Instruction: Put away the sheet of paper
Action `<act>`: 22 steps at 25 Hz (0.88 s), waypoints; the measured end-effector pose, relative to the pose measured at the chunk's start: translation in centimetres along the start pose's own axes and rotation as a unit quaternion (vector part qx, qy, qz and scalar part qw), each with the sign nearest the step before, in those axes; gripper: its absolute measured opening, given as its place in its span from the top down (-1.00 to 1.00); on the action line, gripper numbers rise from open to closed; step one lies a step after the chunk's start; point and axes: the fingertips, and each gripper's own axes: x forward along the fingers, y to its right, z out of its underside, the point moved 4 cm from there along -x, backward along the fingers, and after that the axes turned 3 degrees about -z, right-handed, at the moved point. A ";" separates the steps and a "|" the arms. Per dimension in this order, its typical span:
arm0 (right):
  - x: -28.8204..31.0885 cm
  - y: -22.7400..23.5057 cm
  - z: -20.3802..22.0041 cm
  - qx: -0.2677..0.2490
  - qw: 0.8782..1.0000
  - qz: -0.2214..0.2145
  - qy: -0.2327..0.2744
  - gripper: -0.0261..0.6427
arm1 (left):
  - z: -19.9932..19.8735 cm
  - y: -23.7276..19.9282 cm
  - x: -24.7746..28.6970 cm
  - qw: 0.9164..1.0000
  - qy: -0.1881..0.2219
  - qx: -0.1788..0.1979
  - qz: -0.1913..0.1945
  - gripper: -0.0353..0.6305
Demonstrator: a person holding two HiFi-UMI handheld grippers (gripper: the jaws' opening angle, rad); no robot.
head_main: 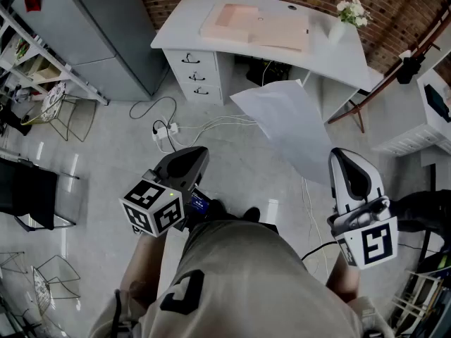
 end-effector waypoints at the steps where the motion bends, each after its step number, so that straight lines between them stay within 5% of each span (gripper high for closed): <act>1: -0.2 0.2 0.2 0.001 1.000 -0.001 -0.001 0.85 | 0.0 0.4 0.3 1.000 -0.001 0.001 0.000 0.85; 22: 2.1 3.1 3.1 0.015 0.999 -0.032 -0.027 0.85 | 0.8 0.7 4.5 1.000 -0.016 -0.008 -0.005 0.85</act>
